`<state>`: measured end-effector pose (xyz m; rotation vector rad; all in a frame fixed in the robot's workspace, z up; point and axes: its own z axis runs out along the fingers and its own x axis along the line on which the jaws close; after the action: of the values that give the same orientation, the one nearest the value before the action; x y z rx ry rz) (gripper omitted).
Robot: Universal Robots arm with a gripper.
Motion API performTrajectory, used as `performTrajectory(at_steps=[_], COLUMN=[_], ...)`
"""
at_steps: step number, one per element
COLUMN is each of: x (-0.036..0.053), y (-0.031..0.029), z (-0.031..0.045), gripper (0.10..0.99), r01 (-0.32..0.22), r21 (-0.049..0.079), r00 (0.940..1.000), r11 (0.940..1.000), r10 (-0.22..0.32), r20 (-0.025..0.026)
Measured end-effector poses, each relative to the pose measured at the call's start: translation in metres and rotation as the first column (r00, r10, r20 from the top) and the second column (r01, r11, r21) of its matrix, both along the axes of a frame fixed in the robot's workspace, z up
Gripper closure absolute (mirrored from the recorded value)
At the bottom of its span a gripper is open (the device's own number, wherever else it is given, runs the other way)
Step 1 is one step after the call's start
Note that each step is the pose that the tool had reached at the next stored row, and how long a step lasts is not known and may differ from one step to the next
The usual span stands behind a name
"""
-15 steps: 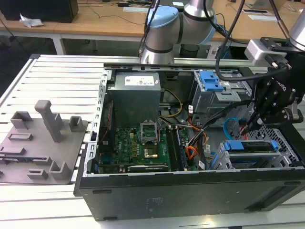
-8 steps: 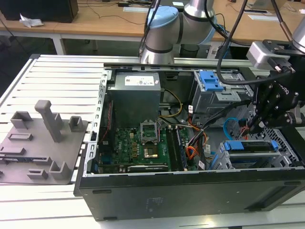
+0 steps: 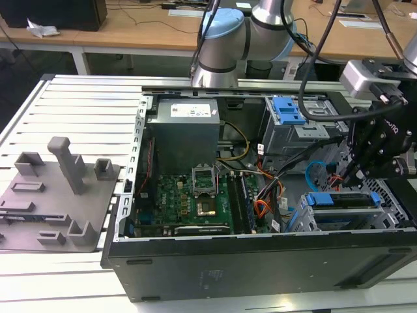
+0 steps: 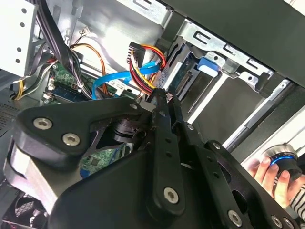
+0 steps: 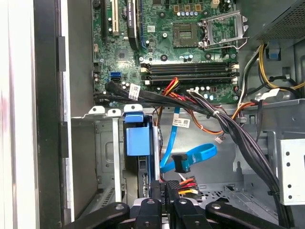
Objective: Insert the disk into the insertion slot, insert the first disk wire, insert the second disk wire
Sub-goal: 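Insert the first disk wire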
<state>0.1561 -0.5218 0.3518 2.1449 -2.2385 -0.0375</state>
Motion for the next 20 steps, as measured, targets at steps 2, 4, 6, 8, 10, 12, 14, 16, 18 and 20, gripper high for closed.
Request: performTrajectory(at_steps=[2,4,6,8,10,12,14,16,18,20], x=[0.0001,0.0036,0.0100,0.0104,0.0106,0.0105,0.0104,0.0104,0.0099,0.0097], y=[-0.0005,-0.0007,-0.0006,-0.0008,-0.0047,-0.0086,-0.0091,-0.0097,-0.0105,-0.0106], z=[-0.0006,-0.0015,-0.0033,-0.0042,-0.0055,-0.0064,-0.0069,-0.0071,-0.0071,-0.0065], gripper=[0.922,0.922,0.922,0.922,0.922,0.922,0.922,0.922,0.922,0.922], r01=[0.000,0.000,-0.006,-0.043,-0.046,-0.046,-0.046,-0.046,-0.046,-0.046], r21=[0.000,0.000,0.000,0.000,0.000,0.000,0.000,0.000,0.000,0.000], r00=[1.0000,1.0000,1.0000,0.9991,0.9989,0.9989,0.9989,0.9989,0.9990,0.9989], r11=[1.0000,1.0000,1.0000,0.9991,0.9989,0.9989,0.9989,0.9989,0.9990,0.9989], r10=[0.000,0.000,0.006,0.043,0.046,0.046,0.046,0.046,0.046,0.046], r20=[0.0000,-0.0003,-0.0010,-0.0011,-0.0011,-0.0011,-0.0010,-0.0010,-0.0010,-0.0007])
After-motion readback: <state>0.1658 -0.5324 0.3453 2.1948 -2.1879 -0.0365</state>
